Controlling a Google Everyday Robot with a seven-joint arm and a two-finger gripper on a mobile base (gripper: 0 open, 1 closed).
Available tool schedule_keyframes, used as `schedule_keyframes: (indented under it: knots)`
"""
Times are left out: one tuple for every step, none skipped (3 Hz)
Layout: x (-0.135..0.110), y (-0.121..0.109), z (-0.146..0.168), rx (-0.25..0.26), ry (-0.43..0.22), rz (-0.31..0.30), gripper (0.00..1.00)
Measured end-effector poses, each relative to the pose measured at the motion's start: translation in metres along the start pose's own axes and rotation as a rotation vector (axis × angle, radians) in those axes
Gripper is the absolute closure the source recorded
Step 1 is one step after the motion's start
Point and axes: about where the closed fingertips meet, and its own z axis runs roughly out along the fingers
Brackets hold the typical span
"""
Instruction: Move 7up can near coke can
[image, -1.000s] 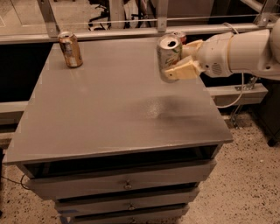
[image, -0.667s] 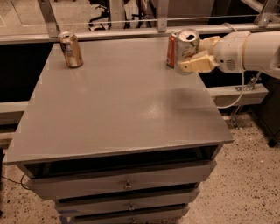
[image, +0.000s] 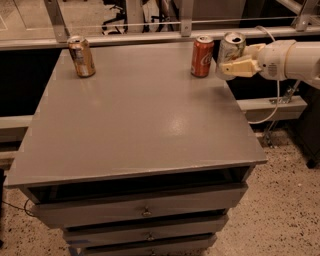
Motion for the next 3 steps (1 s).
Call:
schedule_keyframes:
  knots:
    - [0.022,-0.022,0.014,0.014,-0.002,0.061,1.0]
    - [0.035,-0.032,0.035,-0.003,-0.019,0.099,1.0]
    - [0.039,-0.033,0.064,-0.047,-0.04,0.12,1.0]
